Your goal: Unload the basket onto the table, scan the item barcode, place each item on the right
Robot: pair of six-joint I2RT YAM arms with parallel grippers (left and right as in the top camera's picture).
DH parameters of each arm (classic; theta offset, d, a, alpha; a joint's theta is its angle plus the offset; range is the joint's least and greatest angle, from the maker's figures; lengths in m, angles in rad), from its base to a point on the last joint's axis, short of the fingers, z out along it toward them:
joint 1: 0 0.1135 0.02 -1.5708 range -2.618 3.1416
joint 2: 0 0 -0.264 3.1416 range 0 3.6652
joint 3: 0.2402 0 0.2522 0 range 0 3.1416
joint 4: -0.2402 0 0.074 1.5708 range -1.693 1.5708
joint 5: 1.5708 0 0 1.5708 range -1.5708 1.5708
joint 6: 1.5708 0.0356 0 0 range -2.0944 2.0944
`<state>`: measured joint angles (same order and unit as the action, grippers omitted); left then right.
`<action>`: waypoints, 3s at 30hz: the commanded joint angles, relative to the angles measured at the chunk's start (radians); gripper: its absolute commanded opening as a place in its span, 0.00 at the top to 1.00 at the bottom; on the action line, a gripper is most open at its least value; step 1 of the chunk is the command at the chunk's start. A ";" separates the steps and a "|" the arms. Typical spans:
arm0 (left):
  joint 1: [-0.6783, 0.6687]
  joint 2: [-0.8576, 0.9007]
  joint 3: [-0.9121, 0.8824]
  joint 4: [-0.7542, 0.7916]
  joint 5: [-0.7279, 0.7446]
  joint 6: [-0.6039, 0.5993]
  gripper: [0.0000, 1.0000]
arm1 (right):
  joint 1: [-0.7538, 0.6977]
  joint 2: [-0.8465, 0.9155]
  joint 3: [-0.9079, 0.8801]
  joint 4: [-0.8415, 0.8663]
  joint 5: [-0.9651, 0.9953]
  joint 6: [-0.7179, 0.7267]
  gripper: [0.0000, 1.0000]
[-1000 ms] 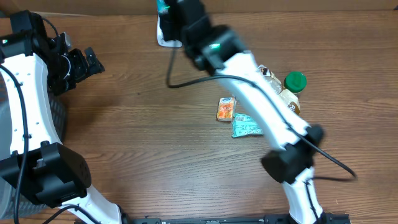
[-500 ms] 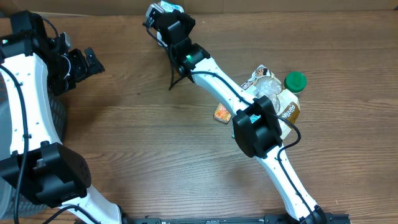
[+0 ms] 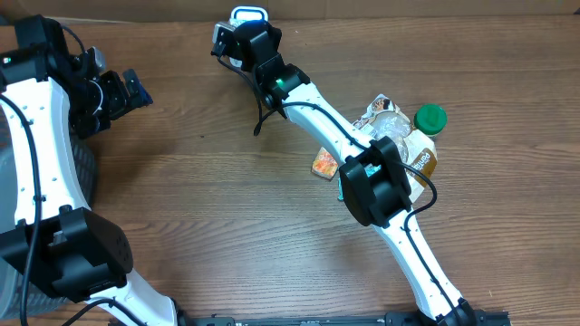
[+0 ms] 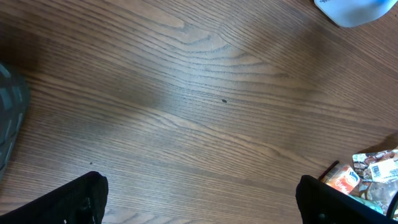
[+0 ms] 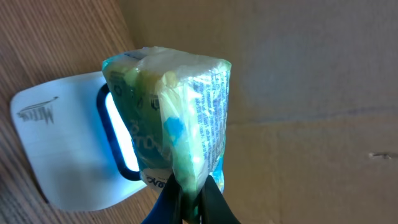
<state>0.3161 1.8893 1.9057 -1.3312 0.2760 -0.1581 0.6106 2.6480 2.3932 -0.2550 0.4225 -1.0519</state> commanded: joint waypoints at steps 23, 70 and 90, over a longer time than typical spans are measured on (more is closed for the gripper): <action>-0.004 -0.010 0.014 0.001 0.005 -0.006 0.00 | -0.001 -0.489 0.004 -0.569 -0.268 0.937 0.96; -0.002 -0.010 0.014 0.001 0.005 -0.006 0.00 | -0.285 -1.164 -0.369 -1.328 -0.536 1.309 0.00; -0.003 -0.010 0.014 0.001 0.005 -0.006 0.00 | -0.324 -1.445 -0.384 -1.345 -0.254 1.300 0.00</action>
<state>0.3161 1.8893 1.9057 -1.3312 0.2760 -0.1581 0.3183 1.2240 2.0201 -1.6608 0.0589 0.2615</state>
